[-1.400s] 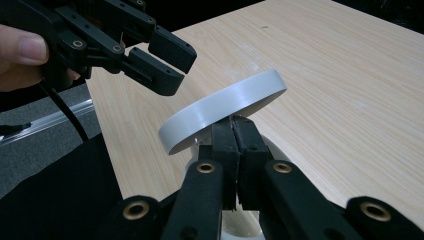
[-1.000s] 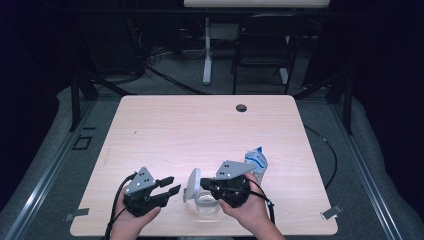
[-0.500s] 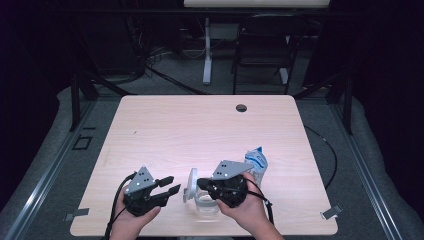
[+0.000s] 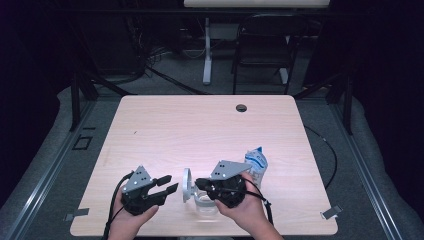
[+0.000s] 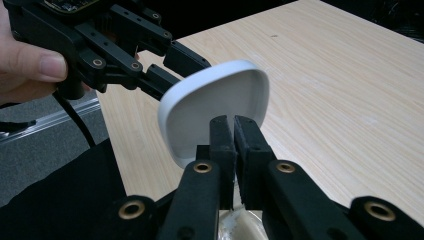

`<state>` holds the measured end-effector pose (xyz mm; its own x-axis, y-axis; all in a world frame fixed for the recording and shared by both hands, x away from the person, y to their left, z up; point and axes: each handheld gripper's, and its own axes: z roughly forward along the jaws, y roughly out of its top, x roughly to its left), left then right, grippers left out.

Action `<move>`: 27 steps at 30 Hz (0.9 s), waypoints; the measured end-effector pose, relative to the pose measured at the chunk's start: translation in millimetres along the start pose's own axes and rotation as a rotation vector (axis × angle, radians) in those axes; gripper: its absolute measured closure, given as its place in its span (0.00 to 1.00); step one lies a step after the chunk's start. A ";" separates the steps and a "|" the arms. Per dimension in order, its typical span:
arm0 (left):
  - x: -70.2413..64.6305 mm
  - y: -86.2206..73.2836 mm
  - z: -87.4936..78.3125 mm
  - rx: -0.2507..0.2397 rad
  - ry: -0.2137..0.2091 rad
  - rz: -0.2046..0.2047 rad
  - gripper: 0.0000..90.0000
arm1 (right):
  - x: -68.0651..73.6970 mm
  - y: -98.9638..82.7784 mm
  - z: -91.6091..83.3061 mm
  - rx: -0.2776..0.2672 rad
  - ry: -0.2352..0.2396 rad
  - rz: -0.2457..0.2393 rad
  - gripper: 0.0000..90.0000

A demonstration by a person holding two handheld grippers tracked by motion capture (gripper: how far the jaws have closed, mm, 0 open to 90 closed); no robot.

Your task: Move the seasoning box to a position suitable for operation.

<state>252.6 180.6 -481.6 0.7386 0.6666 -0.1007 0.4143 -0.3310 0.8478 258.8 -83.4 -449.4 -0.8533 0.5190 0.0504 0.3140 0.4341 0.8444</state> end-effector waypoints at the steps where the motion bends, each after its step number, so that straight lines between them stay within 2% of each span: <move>1: 0.2 0.0 -0.1 0.000 0.000 0.000 0.69 | 0.0 -0.5 -0.5 -0.002 -0.004 -0.001 0.95; 10: 4.4 -2.3 -1.1 -0.021 0.012 -0.016 0.66 | -2.7 -8.7 -12.7 -0.025 -0.046 0.014 0.83; 12: 5.6 -3.0 -1.4 -0.024 0.027 -0.024 0.64 | -4.2 -11.8 -16.2 -0.034 -0.045 0.021 0.82; 17: 9.7 -4.2 -1.8 -0.022 0.024 -0.040 0.62 | -6.3 -20.2 -22.7 -0.038 -0.063 0.022 0.76; 26: 15.0 -7.3 -1.0 -0.009 0.034 -0.058 0.61 | -16.8 -35.0 -40.5 -0.060 -0.120 0.058 0.57; 27: 15.7 -8.0 -1.3 -0.016 0.033 -0.068 0.61 | -18.6 -37.3 -42.8 -0.050 -0.124 0.061 0.57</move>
<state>260.1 194.6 -489.3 0.6908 0.7091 -0.1414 0.4545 -0.2737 0.8477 245.2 -140.8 -459.0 -0.7744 0.6315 0.0388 0.3399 0.3635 0.8674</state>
